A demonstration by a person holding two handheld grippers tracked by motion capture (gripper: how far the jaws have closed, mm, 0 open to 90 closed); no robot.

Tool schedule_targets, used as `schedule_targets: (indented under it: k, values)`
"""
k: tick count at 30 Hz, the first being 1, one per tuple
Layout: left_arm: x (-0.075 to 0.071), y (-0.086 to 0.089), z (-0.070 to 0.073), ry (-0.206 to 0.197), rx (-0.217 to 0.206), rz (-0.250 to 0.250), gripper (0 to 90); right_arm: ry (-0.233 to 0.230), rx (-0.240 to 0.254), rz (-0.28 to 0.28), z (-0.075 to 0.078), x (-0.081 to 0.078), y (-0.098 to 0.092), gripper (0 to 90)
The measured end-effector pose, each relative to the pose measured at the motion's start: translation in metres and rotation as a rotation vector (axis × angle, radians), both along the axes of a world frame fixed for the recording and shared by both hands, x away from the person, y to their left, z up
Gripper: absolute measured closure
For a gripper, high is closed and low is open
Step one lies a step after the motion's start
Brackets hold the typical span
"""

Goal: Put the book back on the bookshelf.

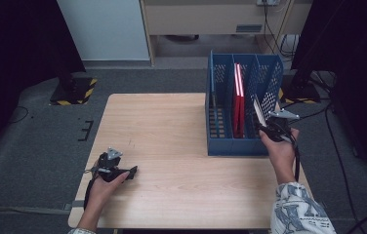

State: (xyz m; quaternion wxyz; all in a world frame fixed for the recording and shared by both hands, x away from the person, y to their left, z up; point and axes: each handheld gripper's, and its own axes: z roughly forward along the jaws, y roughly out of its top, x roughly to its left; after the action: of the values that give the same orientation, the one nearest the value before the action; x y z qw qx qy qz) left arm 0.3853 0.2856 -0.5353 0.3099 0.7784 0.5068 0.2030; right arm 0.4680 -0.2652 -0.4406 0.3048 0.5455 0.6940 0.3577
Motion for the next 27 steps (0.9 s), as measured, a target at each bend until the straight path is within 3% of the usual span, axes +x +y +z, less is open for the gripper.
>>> schedule_targets:
  k: [14,23,27]
  values:
    - [0.000,0.000,0.000,0.002,0.001,-0.001,1.2,-0.011,0.015,0.022,0.004,-0.012,-0.005,54.9]
    - [0.000,0.000,0.000,0.003,0.002,-0.003,1.2,-0.048,0.016,0.057,0.006,-0.018,-0.006,36.6]
    - [0.000,0.000,0.000,0.003,0.002,-0.003,1.2,-0.072,0.016,0.103,0.008,-0.023,-0.004,28.9]
